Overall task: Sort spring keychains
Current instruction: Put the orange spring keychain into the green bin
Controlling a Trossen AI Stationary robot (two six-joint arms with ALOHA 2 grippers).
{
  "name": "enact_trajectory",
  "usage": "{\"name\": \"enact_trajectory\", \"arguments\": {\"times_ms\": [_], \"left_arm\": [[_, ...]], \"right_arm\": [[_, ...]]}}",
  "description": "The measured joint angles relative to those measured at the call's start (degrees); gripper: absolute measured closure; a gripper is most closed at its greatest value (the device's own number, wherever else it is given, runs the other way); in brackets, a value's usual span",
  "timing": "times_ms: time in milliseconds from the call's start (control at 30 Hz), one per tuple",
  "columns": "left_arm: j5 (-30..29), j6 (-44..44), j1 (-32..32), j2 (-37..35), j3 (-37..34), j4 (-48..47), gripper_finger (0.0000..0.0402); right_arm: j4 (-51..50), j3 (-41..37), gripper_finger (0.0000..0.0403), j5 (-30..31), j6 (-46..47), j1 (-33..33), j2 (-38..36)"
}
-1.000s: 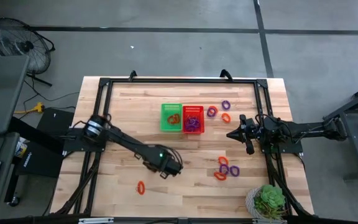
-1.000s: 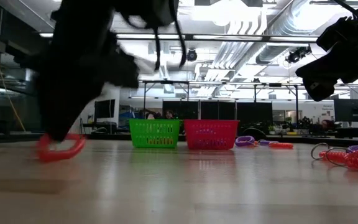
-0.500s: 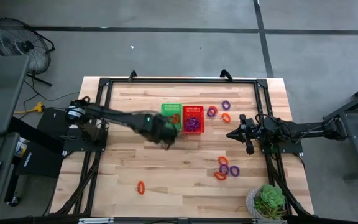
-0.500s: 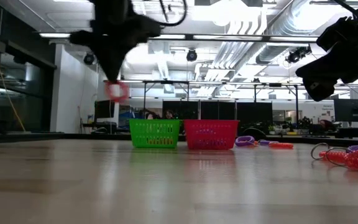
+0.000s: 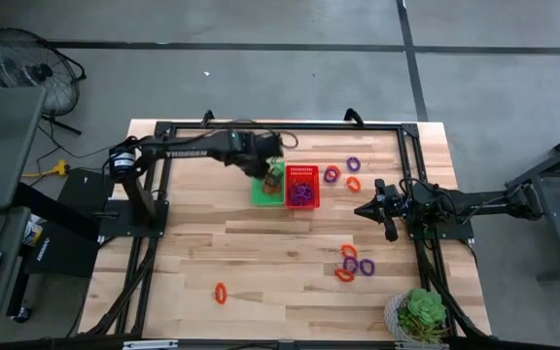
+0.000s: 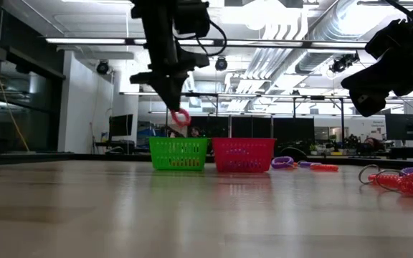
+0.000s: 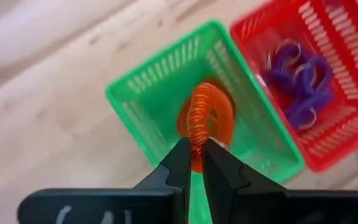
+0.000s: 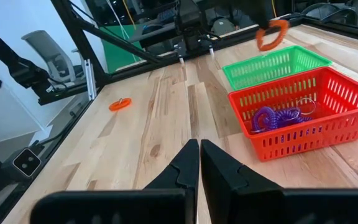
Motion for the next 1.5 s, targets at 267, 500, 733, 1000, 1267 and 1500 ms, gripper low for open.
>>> {"name": "enact_trajectory", "arguments": {"times_ms": [267,500,733,1000,1267,1500], "left_arm": [[1.5,4.8,3.7,0.0,0.0,4.0,0.0376],[3.7,6.3,3.8,0.0,0.0,2.7,0.0376],[5.2,7.8,3.8,1.4,0.0,0.4,0.0370],[5.5,8.2,3.4,1.3,0.0,-0.7,0.0292],[6.3,8.3,3.0,1.3,0.0,-2.0,0.0244],[4.5,7.5,-0.3,0.2,0.0,-5.3,0.0252]], "right_arm": [[0.0,0.0,0.0391,0.0,0.0,0.0,0.0],[0.0,0.0,0.0391,0.0,0.0,0.0,0.0],[0.0,0.0,0.0391,0.0,0.0,0.0,0.0],[0.0,0.0,0.0391,0.0,0.0,0.0,0.0],[0.0,0.0,0.0391,0.0,0.0,0.0,0.0],[0.0,0.0,0.0391,0.0,0.0,0.0,0.0]]}}
